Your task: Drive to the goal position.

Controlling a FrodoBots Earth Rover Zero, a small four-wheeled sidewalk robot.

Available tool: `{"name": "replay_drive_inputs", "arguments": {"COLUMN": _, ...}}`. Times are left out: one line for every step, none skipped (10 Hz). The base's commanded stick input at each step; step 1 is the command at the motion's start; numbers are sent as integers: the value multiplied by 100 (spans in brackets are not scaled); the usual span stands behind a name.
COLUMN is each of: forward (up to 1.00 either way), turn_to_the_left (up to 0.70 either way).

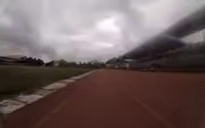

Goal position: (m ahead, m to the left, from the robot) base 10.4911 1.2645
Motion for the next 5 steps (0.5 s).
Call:
{"name": "replay_drive_inputs", "arguments": {"forward": 70, "turn_to_the_left": 0}}
{"name": "replay_drive_inputs", "arguments": {"forward": 70, "turn_to_the_left": 0}}
{"name": "replay_drive_inputs", "arguments": {"forward": 70, "turn_to_the_left": 0}}
{"name": "replay_drive_inputs", "arguments": {"forward": 70, "turn_to_the_left": 0}}
{"name": "replay_drive_inputs", "arguments": {"forward": 70, "turn_to_the_left": 1}}
